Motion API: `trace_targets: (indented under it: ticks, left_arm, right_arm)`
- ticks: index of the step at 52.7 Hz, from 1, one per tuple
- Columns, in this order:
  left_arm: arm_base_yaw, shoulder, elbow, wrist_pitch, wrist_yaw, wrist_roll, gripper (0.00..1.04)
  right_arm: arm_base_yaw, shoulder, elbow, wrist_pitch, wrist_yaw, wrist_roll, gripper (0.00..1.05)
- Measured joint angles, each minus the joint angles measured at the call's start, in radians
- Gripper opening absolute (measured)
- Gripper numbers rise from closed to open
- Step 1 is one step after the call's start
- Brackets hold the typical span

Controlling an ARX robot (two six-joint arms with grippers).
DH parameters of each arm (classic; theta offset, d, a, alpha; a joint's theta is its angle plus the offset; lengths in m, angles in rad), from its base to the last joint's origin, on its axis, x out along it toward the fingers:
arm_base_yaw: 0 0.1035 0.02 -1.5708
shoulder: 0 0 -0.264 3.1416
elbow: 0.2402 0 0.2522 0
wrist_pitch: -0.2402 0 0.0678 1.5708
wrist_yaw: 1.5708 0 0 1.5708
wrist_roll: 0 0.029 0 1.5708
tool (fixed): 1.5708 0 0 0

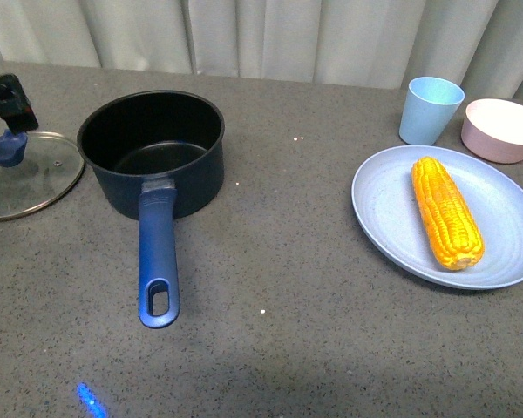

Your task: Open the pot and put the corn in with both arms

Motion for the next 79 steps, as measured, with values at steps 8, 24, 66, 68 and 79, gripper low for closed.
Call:
trace_targets:
  ticks: [8, 24, 66, 68, 79]
  left_arm:
    - [0.023, -0.146, -0.124, 0.058, -0.005, -0.003, 0.98]
    - [0.012, -0.523, -0.441, 0.066, 0.004, -0.07, 0.98]
    - [-0.121, -1.204, -0.895, -0.018, 0.052, 0.076, 0.04]
    - [-0.126, -1.205, -0.91, 0.005, 0.051, 0.077, 0.04]
    - [-0.202, -1.308, -0.979, -0.043, -0.028, 0.077, 0.04]
  right_arm:
    - [0.0, 0.0, 0.0, 0.0, 0.0, 0.0, 0.96]
    - [0.0, 0.0, 0.0, 0.0, 0.0, 0.0, 0.96]
    - [0.0, 0.0, 0.0, 0.0, 0.0, 0.0, 0.96]
    - [0.0, 0.0, 0.0, 0.0, 0.0, 0.0, 0.96]
    - [0.0, 0.0, 0.0, 0.0, 0.0, 0.0, 0.96]
